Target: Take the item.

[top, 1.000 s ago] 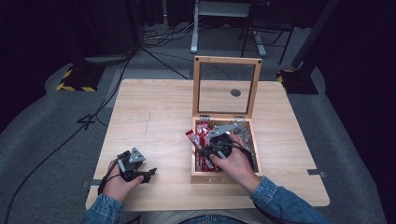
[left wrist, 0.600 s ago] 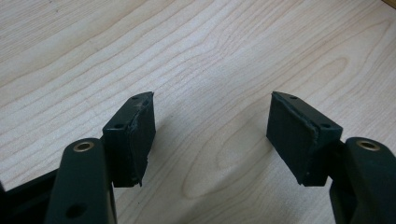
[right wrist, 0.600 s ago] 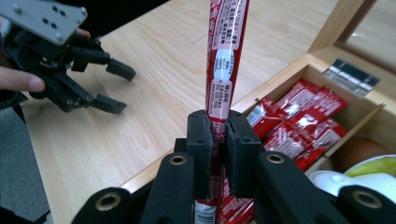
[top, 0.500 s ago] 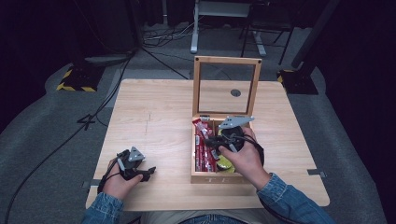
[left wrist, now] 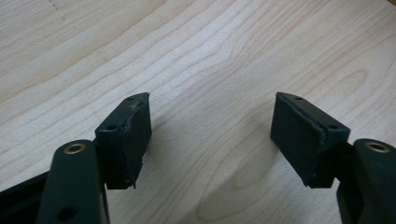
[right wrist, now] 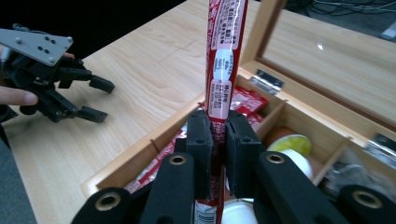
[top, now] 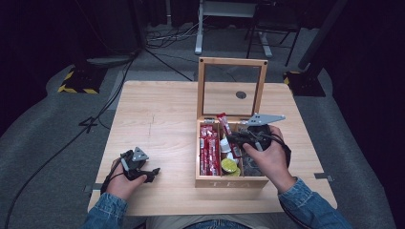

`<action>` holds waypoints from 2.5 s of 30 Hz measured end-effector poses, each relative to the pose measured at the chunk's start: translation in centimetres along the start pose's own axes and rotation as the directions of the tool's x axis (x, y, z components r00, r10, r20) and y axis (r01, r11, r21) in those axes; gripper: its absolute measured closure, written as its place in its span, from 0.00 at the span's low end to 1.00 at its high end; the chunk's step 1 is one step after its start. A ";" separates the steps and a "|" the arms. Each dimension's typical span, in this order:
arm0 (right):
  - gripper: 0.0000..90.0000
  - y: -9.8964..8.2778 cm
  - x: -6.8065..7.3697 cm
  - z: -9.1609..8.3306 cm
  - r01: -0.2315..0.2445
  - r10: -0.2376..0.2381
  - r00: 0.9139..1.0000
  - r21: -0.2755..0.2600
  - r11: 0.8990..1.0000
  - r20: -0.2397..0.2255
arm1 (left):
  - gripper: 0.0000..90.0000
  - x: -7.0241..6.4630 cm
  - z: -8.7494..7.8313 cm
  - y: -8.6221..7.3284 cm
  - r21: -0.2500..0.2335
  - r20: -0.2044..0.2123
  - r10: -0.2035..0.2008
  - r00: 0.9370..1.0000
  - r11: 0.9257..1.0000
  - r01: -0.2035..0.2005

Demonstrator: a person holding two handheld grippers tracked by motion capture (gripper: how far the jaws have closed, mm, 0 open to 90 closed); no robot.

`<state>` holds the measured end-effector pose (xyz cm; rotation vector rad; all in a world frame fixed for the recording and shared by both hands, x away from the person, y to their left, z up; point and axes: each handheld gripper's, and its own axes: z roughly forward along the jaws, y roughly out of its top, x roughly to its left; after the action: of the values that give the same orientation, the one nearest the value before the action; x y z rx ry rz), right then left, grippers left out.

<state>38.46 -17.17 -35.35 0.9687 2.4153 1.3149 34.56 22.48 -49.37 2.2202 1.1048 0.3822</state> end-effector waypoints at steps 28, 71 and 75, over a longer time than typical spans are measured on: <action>0.91 -2.5 -7.9 -5.4 -0.084 0.088 0.979 -0.031 0.996 0.186 | 0.23 1.8 -0.3 -0.9 -0.004 -0.033 -0.026 0.999 1.000 0.026; 0.90 -10.6 -17.5 -3.1 -0.284 0.242 0.901 0.067 0.956 0.360 | 0.15 2.3 0.2 -1.3 -0.060 -0.016 -0.025 1.000 0.998 0.024; 0.90 -11.2 -17.7 -2.6 -0.310 0.255 0.893 0.095 0.946 0.371 | 0.15 2.3 0.2 -1.3 -0.059 -0.017 -0.025 1.000 0.998 0.024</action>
<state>45.66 -34.54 -44.88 1.5056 2.1748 0.9363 35.27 24.84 -50.40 2.1541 1.1149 0.4191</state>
